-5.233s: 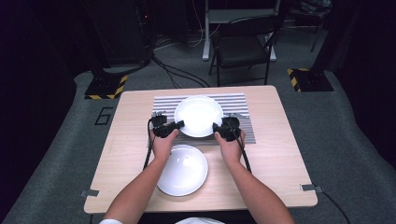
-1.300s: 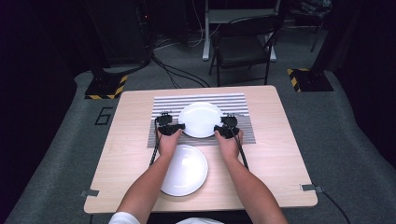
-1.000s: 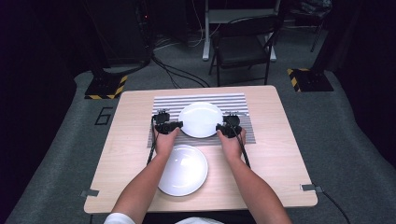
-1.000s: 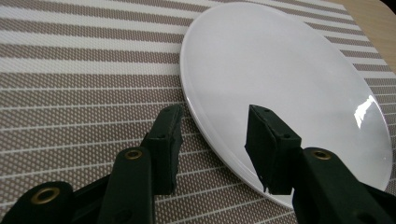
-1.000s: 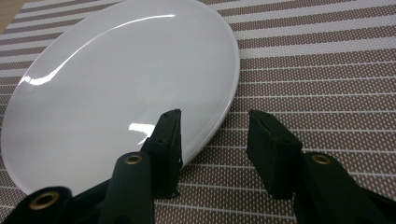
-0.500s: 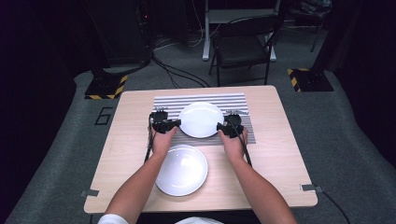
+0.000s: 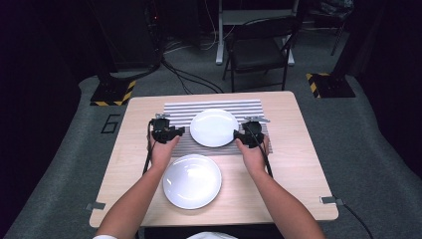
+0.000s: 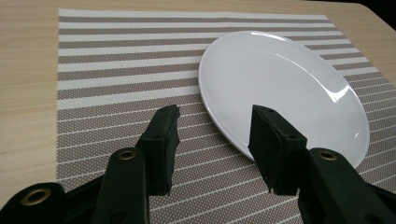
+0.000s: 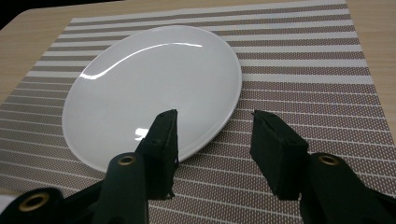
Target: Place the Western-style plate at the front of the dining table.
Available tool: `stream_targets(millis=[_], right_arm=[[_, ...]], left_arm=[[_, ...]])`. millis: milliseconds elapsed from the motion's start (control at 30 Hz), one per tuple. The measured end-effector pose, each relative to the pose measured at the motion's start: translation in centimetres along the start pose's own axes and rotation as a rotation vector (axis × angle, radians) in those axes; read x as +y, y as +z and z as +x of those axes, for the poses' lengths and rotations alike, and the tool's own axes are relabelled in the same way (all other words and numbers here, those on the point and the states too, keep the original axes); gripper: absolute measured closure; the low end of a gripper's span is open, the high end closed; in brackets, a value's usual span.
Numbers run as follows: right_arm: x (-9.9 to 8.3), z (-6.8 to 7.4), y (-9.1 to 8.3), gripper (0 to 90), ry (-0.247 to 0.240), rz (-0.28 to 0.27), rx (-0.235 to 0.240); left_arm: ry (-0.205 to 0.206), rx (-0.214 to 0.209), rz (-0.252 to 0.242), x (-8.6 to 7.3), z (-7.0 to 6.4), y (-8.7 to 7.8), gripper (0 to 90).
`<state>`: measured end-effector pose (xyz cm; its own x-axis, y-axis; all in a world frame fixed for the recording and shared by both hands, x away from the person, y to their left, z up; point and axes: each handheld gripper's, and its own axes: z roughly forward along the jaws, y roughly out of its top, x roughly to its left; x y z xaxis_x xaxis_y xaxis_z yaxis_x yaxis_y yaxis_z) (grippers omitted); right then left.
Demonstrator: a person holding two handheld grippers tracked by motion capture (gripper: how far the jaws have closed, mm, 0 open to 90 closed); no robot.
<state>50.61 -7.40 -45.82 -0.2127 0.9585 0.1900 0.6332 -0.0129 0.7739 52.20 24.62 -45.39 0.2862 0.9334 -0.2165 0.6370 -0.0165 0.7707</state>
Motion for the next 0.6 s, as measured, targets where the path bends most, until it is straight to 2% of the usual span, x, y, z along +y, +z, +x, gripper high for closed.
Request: stream_targets(millis=[133, 333, 433, 600], right_arm=[[-0.3, 0.0, -0.9, 50.7, -0.009, 0.002, 0.022], [-1.1, -0.4, -2.1, 50.5, -0.021, -0.003, 0.048], [-1.5, -0.6, -2.9, 50.2, -0.044, -0.014, 0.059], [-2.3, -0.9, -4.4, 48.6, -0.067, -0.024, 0.081]], left_arm=[[-0.008, -0.011, -0.016, -0.3, 0.5, -1.0, 51.3], [0.020, -0.025, -0.017, -1.2, 1.1, -2.4, 50.2], [0.028, -0.034, -0.016, -1.7, 1.4, -3.1, 49.5], [0.015, -0.048, -0.023, -2.8, 2.0, -4.3, 48.8]])
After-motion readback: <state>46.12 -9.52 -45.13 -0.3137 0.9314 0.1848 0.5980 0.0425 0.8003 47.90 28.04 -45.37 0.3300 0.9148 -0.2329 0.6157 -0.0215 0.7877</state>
